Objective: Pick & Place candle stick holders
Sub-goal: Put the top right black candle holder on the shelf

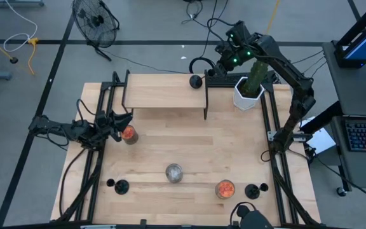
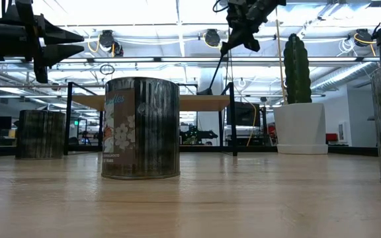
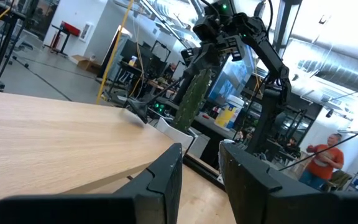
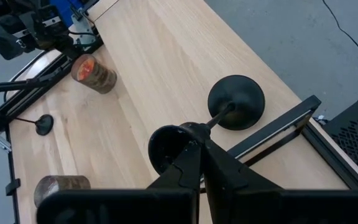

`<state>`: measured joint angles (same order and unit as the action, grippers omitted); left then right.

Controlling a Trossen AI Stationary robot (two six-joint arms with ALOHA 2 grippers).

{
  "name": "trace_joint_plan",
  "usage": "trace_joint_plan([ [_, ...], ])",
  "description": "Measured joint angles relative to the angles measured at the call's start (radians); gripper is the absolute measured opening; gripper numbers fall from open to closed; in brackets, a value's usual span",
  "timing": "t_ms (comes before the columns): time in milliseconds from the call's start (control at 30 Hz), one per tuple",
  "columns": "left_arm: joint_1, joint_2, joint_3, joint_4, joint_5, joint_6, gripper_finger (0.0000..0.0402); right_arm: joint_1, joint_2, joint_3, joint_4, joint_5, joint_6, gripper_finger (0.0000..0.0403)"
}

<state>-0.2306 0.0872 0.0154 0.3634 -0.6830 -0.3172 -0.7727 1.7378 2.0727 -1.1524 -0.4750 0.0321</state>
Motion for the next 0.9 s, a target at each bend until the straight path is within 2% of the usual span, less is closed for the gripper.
trace_joint_plan([
  [300,0.0,0.0,0.0,0.0,0.0,0.0,0.0113,0.0,0.0,0.0,-0.012,0.001,0.0,0.0001],
  [600,0.0,0.0,0.0,0.0,0.0,-0.001,0.0113,0.0,0.0,0.0,-0.006,0.001,-0.007,0.0026],
  [900,0.0,0.0,0.0,0.0,0.0,-0.001,0.0113,0.0,0.0,0.0,0.026,0.002,-0.011,0.0029],
])
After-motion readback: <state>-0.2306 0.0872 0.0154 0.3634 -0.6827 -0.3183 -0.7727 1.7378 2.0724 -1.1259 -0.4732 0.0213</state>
